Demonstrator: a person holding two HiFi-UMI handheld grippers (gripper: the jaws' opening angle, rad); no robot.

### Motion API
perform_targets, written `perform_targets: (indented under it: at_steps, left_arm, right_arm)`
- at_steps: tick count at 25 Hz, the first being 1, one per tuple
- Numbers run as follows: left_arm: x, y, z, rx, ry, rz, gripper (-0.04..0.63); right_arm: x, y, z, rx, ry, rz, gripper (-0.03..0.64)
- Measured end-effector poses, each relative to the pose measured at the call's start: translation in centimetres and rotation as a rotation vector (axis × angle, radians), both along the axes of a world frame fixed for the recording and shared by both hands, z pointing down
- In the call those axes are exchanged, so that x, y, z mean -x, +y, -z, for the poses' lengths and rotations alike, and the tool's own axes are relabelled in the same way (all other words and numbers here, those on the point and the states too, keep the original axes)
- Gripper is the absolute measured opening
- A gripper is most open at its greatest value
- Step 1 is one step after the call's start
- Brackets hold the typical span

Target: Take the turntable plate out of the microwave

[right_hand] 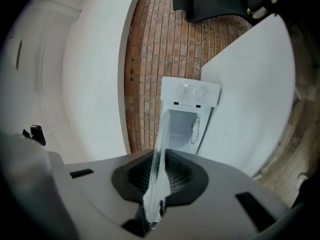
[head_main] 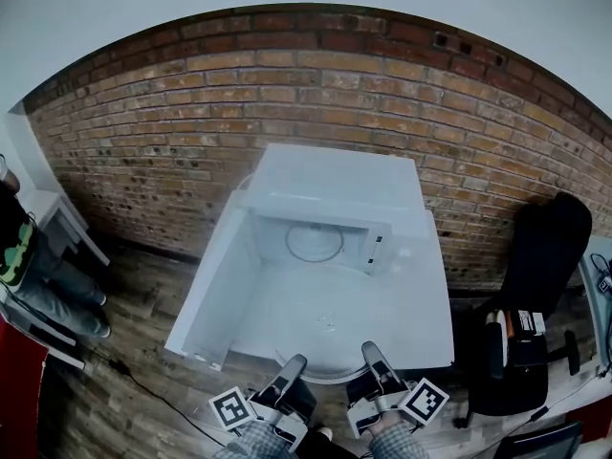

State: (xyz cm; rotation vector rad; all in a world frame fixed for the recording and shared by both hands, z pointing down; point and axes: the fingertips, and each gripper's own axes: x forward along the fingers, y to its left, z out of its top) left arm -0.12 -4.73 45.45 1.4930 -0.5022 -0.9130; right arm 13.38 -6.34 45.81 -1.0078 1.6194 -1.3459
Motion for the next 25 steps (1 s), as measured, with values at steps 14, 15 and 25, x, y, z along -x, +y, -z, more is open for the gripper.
perform_targets:
  at_steps: [14, 15, 25]
  left_arm:
    - [0.9, 1.4, 2.6, -0.019, -0.016, -0.079, 0.052]
    - [0.9, 1.3, 2.7, -0.02, -0.015, -0.082, 0.051]
    - [1.4, 0.9, 3.7, -0.044, -0.01, -0.113, 0.052]
  right_arm:
    - [0.7, 2.4, 2.5, -0.026, -0.01, -0.072, 0.043]
    - [0.7, 2.4, 2.6, -0.024, -0.01, -0.076, 0.043]
    - [1.2, 2.5, 3.3, -0.029, -0.001, -0.107, 0.043]
